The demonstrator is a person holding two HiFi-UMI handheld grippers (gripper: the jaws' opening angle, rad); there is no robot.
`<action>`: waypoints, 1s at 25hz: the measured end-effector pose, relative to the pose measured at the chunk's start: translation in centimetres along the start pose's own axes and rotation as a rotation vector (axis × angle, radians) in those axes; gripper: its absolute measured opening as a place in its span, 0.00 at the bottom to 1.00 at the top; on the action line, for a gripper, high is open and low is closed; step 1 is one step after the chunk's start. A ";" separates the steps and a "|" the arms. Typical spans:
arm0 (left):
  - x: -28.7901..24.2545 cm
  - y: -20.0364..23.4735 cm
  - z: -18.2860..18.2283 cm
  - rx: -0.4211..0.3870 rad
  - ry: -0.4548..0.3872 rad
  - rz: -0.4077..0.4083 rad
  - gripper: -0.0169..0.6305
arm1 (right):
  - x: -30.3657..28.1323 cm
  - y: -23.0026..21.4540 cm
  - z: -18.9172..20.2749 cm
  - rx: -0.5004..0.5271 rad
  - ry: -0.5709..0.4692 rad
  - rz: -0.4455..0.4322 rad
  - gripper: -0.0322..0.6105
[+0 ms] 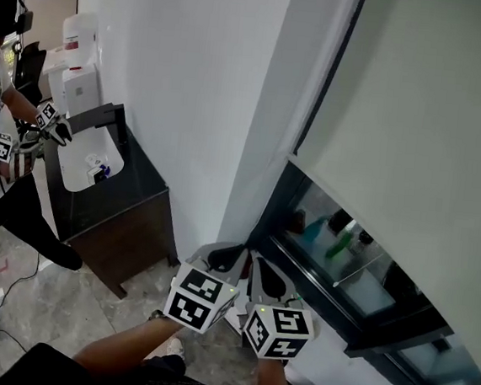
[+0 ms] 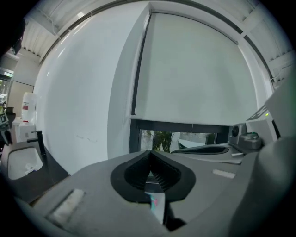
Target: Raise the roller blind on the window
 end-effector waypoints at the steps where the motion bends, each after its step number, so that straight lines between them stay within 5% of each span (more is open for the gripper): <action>1: -0.6 0.9 -0.5 -0.006 -0.002 0.007 0.03 | -1.1 -0.1 -0.4 -0.002 -0.009 0.002 0.05; 14: -5.9 7.2 -6.3 -0.044 -0.078 0.080 0.03 | -11.6 -3.0 -7.8 0.109 -0.105 -0.072 0.05; 25: -8.9 7.3 -9.7 -0.047 -0.164 -0.028 0.03 | -17.9 -8.5 -14.7 0.177 -0.156 -0.237 0.15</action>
Point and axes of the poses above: the fingertips, and each gripper's own axes: x backward along the fingers, y to its left, z out of its underside, the point moved 8 cm from there along x, backward along the fingers, and after that the axes turned 5 degrees about -y, right-handed, at the moved point
